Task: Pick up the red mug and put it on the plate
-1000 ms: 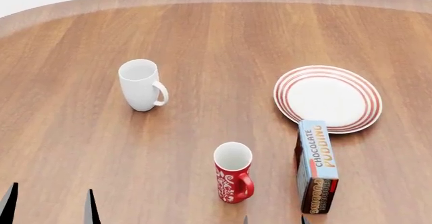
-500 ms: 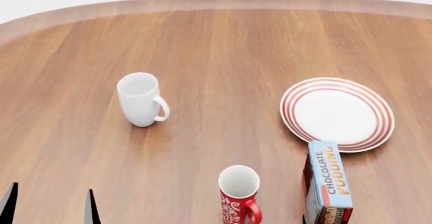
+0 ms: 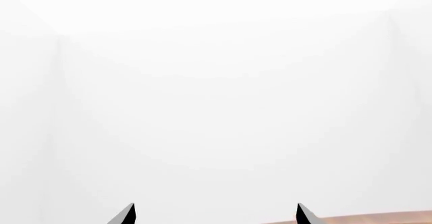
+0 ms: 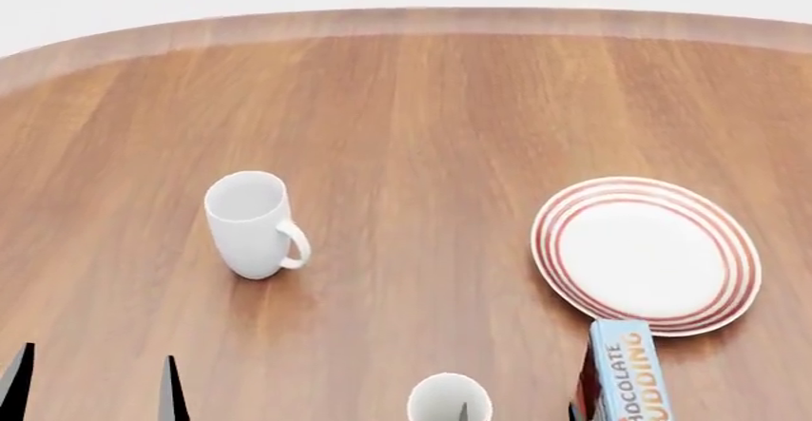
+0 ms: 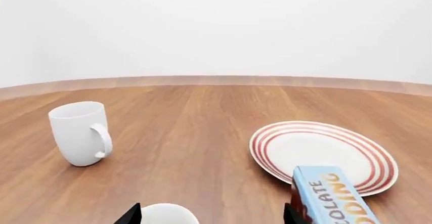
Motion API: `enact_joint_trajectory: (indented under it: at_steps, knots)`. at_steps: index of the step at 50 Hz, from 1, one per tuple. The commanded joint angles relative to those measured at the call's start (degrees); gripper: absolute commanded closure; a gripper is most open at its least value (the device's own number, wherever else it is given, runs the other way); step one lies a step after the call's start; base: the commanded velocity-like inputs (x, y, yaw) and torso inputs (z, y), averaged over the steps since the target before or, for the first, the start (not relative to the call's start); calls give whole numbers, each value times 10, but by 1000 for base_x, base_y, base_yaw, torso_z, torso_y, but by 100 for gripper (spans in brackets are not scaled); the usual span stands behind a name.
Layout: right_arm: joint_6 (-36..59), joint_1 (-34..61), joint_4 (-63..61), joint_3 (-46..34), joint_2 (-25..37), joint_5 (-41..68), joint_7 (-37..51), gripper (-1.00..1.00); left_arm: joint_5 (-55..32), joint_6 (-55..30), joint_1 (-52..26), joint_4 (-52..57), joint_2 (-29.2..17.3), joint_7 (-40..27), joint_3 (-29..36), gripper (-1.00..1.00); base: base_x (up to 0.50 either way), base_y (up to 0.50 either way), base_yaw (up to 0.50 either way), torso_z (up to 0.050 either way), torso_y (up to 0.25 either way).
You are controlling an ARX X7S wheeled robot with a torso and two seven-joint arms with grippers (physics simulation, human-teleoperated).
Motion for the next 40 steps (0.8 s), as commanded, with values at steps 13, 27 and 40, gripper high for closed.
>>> enact_joint_trajectory:
  at_steps: [13,27,40]
  knots:
    - [-3,2,3,-6,4,4,4,-100,-2,0,-1,0,-4,-5,6,-100,225,0,0,0,0]
    - [-5,3,3,-9,6,7,7,-100,0,0,-2,0,-6,-10,9,-100,226,0,0,0,0]
    - [-9,4,6,-11,8,10,8,-100,1,0,-3,0,-7,-14,12,-100,225,0,0,0,1]
